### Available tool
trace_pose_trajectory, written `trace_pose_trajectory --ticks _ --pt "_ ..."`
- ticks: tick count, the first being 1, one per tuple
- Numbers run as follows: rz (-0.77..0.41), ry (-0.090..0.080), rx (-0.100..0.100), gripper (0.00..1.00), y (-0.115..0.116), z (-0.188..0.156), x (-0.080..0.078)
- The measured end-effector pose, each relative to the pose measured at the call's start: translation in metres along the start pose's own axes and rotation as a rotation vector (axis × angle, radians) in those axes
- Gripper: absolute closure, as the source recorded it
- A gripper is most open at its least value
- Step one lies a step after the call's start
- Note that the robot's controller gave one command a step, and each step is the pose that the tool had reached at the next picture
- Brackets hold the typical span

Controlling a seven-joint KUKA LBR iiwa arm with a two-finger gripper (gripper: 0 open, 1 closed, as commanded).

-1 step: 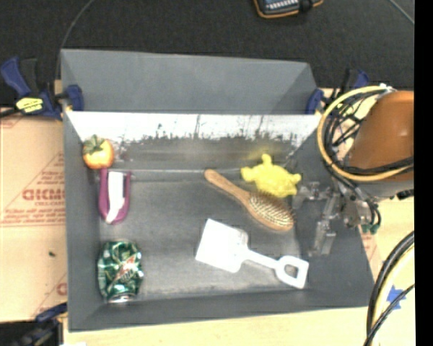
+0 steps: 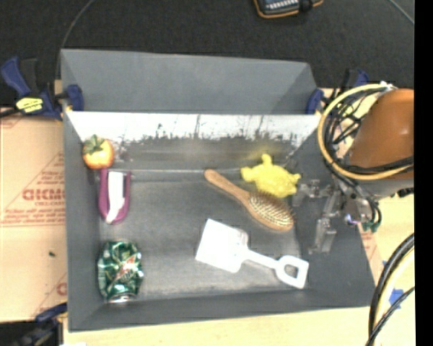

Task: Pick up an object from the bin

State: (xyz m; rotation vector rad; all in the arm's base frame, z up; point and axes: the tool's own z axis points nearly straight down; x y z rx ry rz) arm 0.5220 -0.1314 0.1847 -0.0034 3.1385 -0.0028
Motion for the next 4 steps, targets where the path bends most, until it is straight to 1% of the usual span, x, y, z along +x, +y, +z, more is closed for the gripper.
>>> trace_pose_trajectory --ticks 1,2,3,4 --pt "-0.17 -0.019 0.005 0.0 0.021 0.112 0.045" --pt "-0.038 -0.017 0.004 0.0 0.027 0.084 0.05" --pt "-0.161 -0.022 0.006 0.0 0.047 0.084 0.043" --pt "-0.077 -0.025 0.006 0.0 0.053 0.113 0.043"
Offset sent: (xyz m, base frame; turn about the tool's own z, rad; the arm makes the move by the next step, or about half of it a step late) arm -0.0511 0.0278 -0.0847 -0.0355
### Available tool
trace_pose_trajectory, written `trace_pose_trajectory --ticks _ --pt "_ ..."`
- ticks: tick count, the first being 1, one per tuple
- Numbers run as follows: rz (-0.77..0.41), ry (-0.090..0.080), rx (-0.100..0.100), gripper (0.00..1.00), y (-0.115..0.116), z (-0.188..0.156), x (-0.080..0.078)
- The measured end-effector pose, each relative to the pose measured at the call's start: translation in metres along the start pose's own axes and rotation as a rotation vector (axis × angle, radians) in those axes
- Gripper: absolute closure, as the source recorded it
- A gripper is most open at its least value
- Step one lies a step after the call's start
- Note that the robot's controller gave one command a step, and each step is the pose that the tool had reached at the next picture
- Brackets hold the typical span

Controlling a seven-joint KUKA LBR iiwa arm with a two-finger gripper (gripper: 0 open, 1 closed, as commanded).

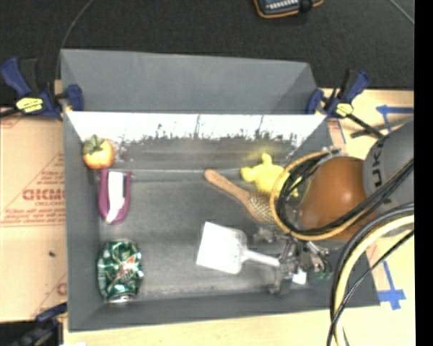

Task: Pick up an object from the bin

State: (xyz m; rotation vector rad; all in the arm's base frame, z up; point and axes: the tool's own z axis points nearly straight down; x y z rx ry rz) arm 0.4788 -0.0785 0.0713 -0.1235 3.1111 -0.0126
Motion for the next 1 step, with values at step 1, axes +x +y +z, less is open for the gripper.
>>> trace_pose_trajectory --ticks 1 --pt "-0.022 0.002 -0.001 1.0 -0.0113 0.0003 0.005"
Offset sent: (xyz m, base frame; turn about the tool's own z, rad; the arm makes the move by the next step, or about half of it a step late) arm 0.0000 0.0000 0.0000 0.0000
